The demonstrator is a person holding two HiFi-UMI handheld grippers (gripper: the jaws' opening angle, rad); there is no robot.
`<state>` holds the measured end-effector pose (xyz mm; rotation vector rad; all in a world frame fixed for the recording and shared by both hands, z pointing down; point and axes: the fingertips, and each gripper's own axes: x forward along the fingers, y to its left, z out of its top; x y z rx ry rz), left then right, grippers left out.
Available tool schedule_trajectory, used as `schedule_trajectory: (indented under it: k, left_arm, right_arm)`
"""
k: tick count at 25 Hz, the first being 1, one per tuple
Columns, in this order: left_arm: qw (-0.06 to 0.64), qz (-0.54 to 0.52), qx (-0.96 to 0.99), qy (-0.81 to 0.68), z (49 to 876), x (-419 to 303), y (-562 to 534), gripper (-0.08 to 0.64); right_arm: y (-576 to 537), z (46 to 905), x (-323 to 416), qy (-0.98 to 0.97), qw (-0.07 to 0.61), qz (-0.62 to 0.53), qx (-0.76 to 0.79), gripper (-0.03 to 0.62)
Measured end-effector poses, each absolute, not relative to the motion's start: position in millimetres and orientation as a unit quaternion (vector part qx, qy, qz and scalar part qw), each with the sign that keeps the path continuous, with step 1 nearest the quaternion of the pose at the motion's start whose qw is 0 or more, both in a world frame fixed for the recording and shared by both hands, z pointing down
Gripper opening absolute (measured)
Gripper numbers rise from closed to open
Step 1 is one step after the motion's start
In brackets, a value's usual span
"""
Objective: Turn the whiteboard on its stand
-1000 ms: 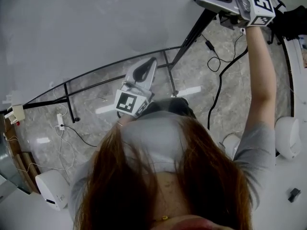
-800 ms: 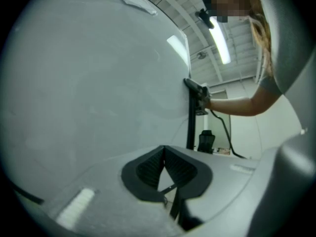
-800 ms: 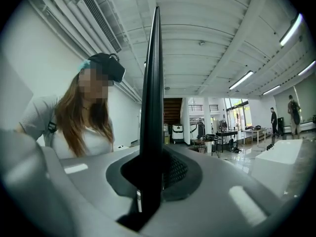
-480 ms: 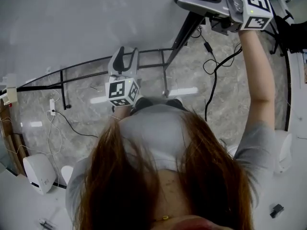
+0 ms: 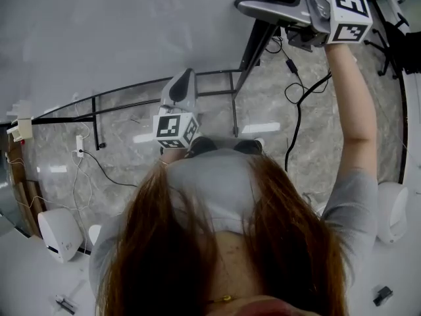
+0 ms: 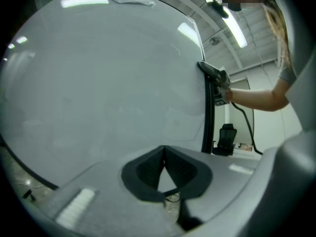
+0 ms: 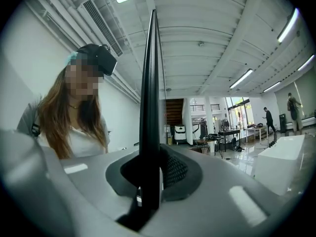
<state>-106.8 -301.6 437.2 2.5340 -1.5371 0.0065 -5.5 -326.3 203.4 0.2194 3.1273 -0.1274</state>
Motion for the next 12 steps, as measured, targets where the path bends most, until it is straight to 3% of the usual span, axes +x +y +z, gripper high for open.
schedule_trajectory:
  k: [12]
  left_arm:
    - [0.081, -0.024, 0.834, -0.546, 428, -1, -264, 0.002]
  right_arm:
    - [-294, 198, 43, 0.996, -0.013, 0.005, 0.083, 0.051]
